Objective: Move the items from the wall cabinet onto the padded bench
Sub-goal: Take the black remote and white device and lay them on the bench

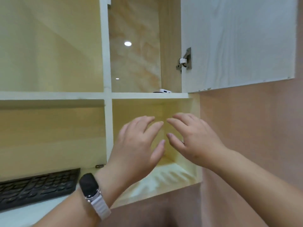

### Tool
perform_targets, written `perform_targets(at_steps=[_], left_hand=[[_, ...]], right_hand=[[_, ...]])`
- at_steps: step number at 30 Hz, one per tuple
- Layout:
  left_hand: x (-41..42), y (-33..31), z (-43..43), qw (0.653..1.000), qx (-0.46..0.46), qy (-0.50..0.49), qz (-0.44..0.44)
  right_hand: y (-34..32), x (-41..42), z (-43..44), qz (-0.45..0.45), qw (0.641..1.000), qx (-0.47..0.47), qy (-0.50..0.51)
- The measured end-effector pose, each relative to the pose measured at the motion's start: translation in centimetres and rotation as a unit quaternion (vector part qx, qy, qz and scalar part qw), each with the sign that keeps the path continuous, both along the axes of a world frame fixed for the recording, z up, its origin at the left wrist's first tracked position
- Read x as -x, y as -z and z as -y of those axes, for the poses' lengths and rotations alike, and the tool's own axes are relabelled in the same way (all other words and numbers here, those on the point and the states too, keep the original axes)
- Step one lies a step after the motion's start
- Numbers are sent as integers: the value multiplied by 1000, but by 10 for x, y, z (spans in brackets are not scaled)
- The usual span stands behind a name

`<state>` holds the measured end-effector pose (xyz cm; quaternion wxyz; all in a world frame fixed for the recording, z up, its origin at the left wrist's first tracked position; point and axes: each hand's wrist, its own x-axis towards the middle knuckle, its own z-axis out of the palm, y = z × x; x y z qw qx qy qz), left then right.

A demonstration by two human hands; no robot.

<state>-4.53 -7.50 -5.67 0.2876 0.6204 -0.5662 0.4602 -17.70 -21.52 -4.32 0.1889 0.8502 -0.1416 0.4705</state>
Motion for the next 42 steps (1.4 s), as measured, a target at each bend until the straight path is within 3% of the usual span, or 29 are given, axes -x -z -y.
perform_targets(at_steps=[7, 11, 15, 18, 21, 25, 37, 42], left_hand=[[-18, -111, 15, 998, -23, -28, 59], [-26, -159, 22, 992, -99, -84, 11], [-30, -185, 37, 949, -257, -175, -56], [-29, -192, 44, 927, -311, -183, -105], [-30, -190, 47, 920, -318, -169, -153], [-30, -184, 48, 923, -304, -121, -201], [-29, -183, 47, 924, -305, -109, -203], [-29, -184, 45, 918, -316, -105, -217]], right_hand=[[-99, -22, 14, 6, 999, -27, -26], [-148, -41, 19, -67, 992, -107, -8], [-172, -67, 30, -147, 970, -194, 3], [-177, -84, 35, -218, 946, -239, 26], [-180, -90, 36, -268, 927, -256, 51], [-181, -94, 38, -253, 930, -259, 58], [-171, -66, 28, -199, 948, -244, -50], [-172, -63, 21, -203, 950, -233, -37]])
